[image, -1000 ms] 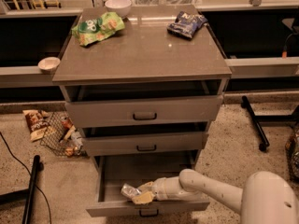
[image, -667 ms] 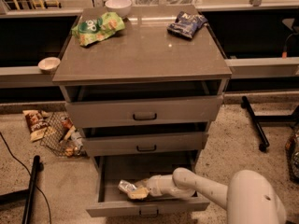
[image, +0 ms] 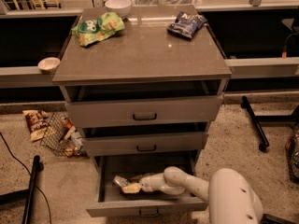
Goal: Place redbull can into bottom drawer
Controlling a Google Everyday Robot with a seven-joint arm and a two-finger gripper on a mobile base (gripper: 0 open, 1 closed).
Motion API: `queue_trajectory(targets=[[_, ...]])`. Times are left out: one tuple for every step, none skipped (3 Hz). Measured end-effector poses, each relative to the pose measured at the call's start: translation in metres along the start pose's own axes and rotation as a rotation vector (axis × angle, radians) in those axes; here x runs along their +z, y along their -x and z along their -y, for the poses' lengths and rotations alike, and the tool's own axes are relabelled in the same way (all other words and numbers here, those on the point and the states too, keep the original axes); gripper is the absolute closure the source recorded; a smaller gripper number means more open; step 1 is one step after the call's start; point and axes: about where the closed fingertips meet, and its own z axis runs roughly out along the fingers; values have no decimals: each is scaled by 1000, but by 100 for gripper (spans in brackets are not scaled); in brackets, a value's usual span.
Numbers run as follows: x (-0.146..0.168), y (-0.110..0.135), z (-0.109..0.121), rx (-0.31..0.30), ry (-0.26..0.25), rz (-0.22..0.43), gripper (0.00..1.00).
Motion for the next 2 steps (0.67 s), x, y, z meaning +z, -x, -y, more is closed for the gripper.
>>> queue_trajectory(targets=[[22,-6,7,30,2,9,81],[39,-7,9,44,9,13,58]])
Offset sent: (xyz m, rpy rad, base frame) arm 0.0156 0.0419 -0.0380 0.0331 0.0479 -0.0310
